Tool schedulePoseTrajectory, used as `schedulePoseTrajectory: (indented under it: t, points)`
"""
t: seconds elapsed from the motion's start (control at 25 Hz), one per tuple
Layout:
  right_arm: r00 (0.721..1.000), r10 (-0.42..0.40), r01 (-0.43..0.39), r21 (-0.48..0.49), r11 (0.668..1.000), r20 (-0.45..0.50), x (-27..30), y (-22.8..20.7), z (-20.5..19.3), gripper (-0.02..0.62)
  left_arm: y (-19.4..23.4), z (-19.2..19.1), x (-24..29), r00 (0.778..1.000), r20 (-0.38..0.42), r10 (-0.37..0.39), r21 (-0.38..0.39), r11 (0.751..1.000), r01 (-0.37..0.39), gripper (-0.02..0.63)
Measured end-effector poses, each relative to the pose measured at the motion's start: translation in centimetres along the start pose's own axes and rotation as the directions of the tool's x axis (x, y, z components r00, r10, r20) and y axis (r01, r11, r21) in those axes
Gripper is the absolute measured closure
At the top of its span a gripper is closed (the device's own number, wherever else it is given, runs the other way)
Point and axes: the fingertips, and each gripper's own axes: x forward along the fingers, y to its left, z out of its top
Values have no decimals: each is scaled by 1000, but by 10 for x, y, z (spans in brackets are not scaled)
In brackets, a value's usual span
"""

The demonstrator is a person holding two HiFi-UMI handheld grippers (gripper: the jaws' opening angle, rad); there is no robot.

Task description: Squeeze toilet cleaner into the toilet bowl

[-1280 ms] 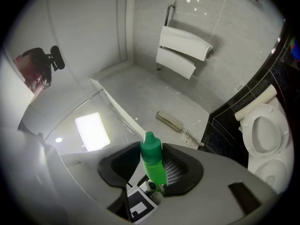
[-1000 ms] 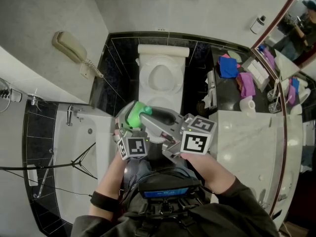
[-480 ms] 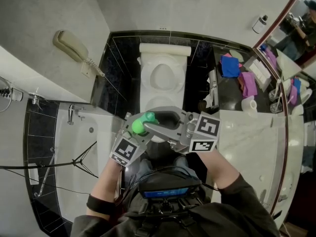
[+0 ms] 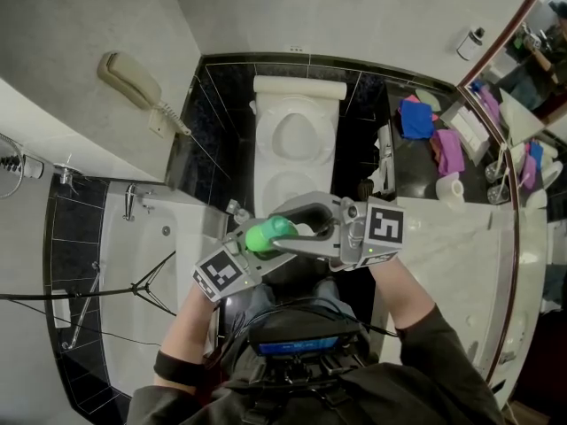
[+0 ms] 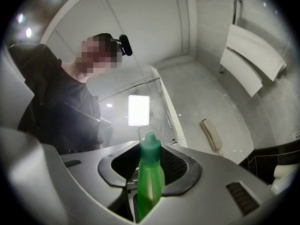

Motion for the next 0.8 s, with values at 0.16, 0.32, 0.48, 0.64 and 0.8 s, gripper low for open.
schedulePoseTrajectory:
  t: [0.16, 0.32, 0.48, 0.64, 0.8]
  points:
    - [1000, -15, 15, 34, 999, 5, -1, 0, -3, 440, 2, -9, 0, 1000, 0, 3, 68, 998, -3, 416]
    - [993, -112, 110, 78, 991, 29, -2, -14, -2, 397, 19, -7, -2, 989, 11, 147, 112, 983, -147, 416]
    - [969, -242, 231, 147, 962, 56, -5, -31, 2, 321, 50, -2, -8, 914, 21, 405, 139, 904, -404, 416]
    - [917, -395, 369, 260, 893, 57, -9, -48, 3, 309, 88, 1, -24, 760, 71, 646, 217, 734, -644, 416]
    - [879, -477, 444, 336, 831, 18, -6, -55, -2, 313, 117, 1, -41, 621, 104, 777, 276, 577, -769, 416]
